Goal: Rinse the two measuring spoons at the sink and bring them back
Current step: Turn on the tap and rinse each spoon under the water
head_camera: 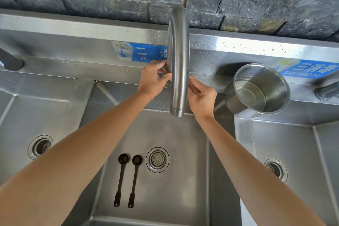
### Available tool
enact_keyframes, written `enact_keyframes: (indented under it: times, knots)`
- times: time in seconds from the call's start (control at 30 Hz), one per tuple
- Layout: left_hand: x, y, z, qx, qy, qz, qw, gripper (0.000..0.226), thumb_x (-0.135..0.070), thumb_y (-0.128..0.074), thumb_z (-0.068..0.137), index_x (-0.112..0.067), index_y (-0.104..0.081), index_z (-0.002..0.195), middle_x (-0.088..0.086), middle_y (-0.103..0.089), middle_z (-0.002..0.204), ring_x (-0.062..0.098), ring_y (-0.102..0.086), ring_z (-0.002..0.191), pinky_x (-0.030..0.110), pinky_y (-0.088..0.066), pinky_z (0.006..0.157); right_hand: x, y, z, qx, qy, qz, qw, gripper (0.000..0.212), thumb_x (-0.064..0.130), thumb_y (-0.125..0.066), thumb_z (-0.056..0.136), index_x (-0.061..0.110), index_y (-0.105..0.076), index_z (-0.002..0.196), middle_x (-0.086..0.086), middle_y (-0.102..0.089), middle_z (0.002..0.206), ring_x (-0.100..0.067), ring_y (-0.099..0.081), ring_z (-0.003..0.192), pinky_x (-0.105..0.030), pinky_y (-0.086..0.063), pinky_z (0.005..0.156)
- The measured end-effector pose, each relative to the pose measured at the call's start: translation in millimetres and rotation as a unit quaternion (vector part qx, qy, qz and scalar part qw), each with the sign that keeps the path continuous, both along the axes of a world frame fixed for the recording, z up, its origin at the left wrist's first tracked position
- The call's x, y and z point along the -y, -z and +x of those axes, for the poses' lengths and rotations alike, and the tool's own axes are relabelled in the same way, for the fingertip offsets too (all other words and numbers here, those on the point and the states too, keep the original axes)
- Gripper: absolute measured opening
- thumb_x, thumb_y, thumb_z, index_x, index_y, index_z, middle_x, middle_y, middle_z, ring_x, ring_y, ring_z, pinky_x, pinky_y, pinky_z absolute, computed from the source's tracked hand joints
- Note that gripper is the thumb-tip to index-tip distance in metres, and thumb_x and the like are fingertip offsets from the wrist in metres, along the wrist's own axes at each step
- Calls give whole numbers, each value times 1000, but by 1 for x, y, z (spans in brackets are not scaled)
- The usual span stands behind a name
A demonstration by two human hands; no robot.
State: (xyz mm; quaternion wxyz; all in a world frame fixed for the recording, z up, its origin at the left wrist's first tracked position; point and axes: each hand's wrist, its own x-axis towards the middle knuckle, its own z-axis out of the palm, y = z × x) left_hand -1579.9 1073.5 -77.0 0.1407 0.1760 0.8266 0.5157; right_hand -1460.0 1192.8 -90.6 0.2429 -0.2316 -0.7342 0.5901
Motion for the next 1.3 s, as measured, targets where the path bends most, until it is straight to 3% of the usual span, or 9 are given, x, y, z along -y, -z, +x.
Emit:
enact_keyframes:
  times: [0.07,0.37,0.47,0.6,0.73,0.83,0.9,1.13,1.3]
  knots:
    - [0,1,-1,-15,12,-22,1000,43,-5,-77,84,-5,-67,125,20,-70,118,34,-67,107,48,-54,98,-2,3,0,4,-2,-5,1000,30,49,-69,82,30,-75,105,-14,-78,95,-4,-62,84,-29,-51,76]
    - [2,-4,0,-4,24,-21,999,43,-4,-77,84,-1,-66,125,22,-69,118,36,-67,108,49,-53,98,-12,11,0,48,-24,67,996,49,50,-55,84,16,-80,109,-20,-72,73,-11,-40,64,-25,-40,62]
    - [3,-10,6,22,7,17,1000,48,1,-78,81,-2,-64,126,25,-67,122,36,-65,113,48,-52,102,-10,5,2,66,-26,69,995,41,39,-62,87,17,-78,118,-15,-78,84,-5,-46,70,-22,-42,66]
    - [9,-18,10,26,7,-14,1000,52,-14,-82,81,-4,-64,129,18,-67,125,26,-68,106,31,-56,92,-2,-6,7,89,-33,40,995,43,12,-69,93,17,-67,135,-6,-77,120,-6,-70,111,-28,-55,100]
    - [39,-14,29,52,5,-5,999,69,-21,-76,86,-21,-47,148,0,-49,151,19,-64,114,26,-55,92,22,0,33,113,-12,99,989,46,11,-66,92,17,-62,137,-2,-75,113,6,-65,77,-8,-52,81]
    - [67,-3,53,71,-14,-7,997,72,-28,-76,86,-28,-43,150,-5,-43,155,15,-64,114,18,-50,89,43,16,55,135,6,86,987,26,20,-70,94,25,-66,120,10,-72,100,13,-61,68,-17,-50,73]
    - [82,6,68,89,-15,-24,996,68,-29,-75,88,-25,-46,149,-2,-45,154,18,-66,116,23,-51,93,57,29,70,150,-14,73,986,38,23,-71,96,26,-64,133,31,-69,102,23,-64,77,-20,-56,78]
    - [157,59,126,180,-26,-89,979,62,-34,-67,94,-24,-44,150,4,-55,148,18,-62,123,-4,-35,71,124,79,109,225,-88,44,969,40,34,-63,100,23,-61,138,5,-67,138,11,-63,113,-35,-56,103]
    - [204,118,161,248,-16,-155,956,53,-28,-63,97,-17,-48,147,4,-53,150,22,-62,124,22,-41,96,168,124,128,295,-101,76,947,28,25,-65,99,19,-69,126,4,-77,119,-11,-71,112,-29,-55,98]
